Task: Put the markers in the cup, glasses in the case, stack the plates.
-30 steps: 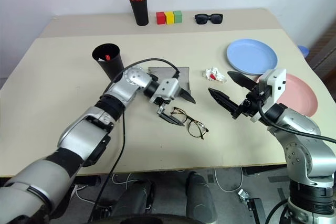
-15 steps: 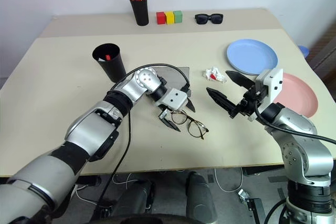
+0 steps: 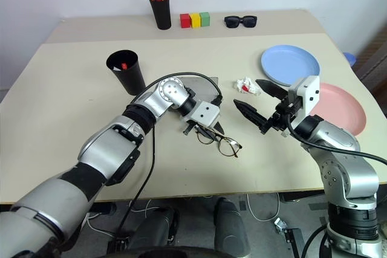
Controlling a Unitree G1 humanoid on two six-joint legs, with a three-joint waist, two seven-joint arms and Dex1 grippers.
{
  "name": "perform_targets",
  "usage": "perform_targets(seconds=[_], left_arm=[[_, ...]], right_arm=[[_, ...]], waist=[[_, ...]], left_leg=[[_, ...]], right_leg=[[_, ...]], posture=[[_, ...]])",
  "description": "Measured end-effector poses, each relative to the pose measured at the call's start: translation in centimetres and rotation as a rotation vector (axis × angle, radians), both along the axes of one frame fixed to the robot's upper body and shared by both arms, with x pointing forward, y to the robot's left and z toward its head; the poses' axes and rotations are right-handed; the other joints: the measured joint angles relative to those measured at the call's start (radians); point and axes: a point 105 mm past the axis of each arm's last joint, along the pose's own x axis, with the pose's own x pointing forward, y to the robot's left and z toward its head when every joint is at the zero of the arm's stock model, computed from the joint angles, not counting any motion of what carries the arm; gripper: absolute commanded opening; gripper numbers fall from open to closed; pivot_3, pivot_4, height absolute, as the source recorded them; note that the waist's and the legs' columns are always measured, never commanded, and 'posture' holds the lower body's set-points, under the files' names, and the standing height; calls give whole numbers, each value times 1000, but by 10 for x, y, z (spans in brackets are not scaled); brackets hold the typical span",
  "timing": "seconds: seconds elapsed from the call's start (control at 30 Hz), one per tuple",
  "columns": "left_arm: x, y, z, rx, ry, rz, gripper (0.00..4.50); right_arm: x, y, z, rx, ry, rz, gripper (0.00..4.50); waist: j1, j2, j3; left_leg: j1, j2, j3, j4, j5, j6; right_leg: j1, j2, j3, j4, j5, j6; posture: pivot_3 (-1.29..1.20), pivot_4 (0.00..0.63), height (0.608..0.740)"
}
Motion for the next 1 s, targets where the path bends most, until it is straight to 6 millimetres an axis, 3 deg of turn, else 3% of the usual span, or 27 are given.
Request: perform_targets(seconds=[0.1, 0.13, 0.2, 0.73, 0.8, 1.0], left_arm=[[0, 0, 0, 0, -4, -3, 1195], [0, 0, 0, -1, -6, -6, 671], [-1, 0, 0, 0, -8, -11, 43], [3, 1, 7, -36, 55, 43, 43], [6, 2, 13, -45, 46, 55, 43], [21, 0, 59, -148, -48, 87, 43]], right_arm=[[1, -1, 0, -2, -3, 0, 4500], [1, -1, 1, -2, -5, 0, 4500], [1, 0, 2, -2, -11, 1, 4500], [8, 1, 3, -15, -18, -2, 4500], [8, 1, 2, -19, -18, -5, 4500], [10, 5, 3, -25, -22, 6, 4500]], waist=[[0, 0, 0], [0, 0, 0], [0, 0, 0], [0, 0, 0], [-1, 0, 0], [-1, 0, 0]], left_leg=[[0, 0, 0, 0, 0, 0], [0, 0, 0, 0, 0, 0], [0, 0, 0, 0, 0, 0], [0, 0, 0, 0, 0, 0], [0, 0, 0, 0, 0, 0], [0, 0, 0, 0, 0, 0]], right_leg=[[0, 0, 0, 0, 0, 0], [0, 0, 0, 0, 0, 0], [0, 0, 0, 0, 0, 0], [0, 0, 0, 0, 0, 0], [0, 0, 0, 0, 0, 0], [0, 0, 0, 0, 0, 0]], posture=[[0, 150, 740], [0, 150, 740], [0, 150, 740], [0, 150, 740], [0, 150, 740], [0, 150, 740]])
